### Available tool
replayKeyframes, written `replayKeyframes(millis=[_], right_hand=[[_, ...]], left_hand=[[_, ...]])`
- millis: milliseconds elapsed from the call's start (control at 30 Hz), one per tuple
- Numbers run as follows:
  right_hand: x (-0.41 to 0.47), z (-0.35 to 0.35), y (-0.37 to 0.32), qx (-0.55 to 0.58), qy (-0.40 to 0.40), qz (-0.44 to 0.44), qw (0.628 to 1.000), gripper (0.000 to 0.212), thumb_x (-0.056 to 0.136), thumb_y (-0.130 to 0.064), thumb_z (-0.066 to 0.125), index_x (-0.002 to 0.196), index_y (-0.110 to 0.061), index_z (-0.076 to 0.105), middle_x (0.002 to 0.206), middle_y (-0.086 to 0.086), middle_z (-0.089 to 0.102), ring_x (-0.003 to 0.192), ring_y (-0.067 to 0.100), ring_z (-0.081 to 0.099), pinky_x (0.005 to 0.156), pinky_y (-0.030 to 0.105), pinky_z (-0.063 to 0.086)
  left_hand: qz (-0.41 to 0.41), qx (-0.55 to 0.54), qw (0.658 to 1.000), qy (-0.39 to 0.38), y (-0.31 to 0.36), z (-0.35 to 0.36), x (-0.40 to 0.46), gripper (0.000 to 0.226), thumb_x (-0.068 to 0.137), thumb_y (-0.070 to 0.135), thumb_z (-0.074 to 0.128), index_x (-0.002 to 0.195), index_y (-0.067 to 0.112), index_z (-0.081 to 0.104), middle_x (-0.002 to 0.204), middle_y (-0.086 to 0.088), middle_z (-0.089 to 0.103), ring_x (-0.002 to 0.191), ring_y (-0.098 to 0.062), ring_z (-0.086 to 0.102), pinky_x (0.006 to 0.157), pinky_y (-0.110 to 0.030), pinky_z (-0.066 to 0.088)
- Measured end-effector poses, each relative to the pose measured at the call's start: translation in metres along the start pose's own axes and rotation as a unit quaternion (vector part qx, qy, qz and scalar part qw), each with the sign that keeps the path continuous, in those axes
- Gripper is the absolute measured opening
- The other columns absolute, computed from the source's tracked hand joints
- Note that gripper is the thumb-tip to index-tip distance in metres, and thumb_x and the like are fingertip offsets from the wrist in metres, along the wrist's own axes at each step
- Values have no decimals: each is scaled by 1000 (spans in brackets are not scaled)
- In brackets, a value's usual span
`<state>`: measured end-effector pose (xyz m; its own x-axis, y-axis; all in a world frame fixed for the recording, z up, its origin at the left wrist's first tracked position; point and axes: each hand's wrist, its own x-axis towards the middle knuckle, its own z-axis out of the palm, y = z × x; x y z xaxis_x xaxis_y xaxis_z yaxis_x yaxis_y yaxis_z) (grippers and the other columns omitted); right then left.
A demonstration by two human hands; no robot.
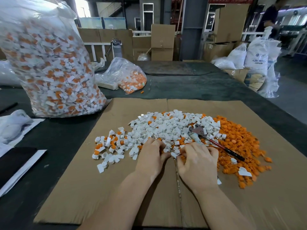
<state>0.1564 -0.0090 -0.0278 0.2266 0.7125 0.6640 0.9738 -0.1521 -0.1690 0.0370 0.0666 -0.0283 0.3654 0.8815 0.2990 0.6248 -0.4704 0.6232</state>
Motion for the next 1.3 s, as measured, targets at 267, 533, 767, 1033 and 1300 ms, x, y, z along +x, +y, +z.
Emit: replayKeyframes(millis=[267, 533, 767, 1033, 1300], right_hand=[[0, 1, -2, -39, -16, -11, 999, 24, 60, -1, 80, 67, -13, 61, 71, 3, 60, 70, 24, 57, 73, 40, 38], [1, 2, -2, -16, -1, 8, 1000, 27, 69, 7, 74, 80, -13, 59, 70, -1, 59, 68, 23, 58, 79, 38, 35], [3, -1, -1, 31, 12, 11, 999, 30, 58, -2, 87, 76, -11, 64, 69, 1, 63, 65, 24, 62, 74, 39, 44], [3, -2, 2, 171, 5, 31, 985, 12, 74, 2, 75, 81, -4, 67, 79, 8, 62, 70, 29, 60, 61, 38, 49], [4, -6, 3, 230, 27, 35, 972, 20, 79, 8, 67, 97, 0, 68, 88, 9, 68, 80, 22, 65, 71, 36, 56]], left_hand=[[11, 10, 999, 32, -2, 3, -2, 27, 85, 28, 68, 108, 15, 60, 104, 6, 43, 107, -12, 41, 90, -19, 37], [6, -56, 994, 99, 9, -3, -3, 20, 89, 27, 62, 107, 19, 59, 94, 11, 49, 94, -7, 46, 75, -10, 35], [-26, -51, 997, 58, 10, -2, -3, 19, 89, 19, 63, 107, 23, 58, 83, 13, 51, 79, -7, 53, 72, -18, 42], [-59, -162, 984, 39, 19, -4, -4, 4, 90, 24, 62, 89, 26, 66, 89, 9, 63, 80, -2, 55, 69, -10, 39], [-73, -240, 968, -3, 25, 4, -9, 16, 91, 16, 60, 82, 29, 59, 72, 12, 63, 64, 6, 59, 61, -5, 42]])
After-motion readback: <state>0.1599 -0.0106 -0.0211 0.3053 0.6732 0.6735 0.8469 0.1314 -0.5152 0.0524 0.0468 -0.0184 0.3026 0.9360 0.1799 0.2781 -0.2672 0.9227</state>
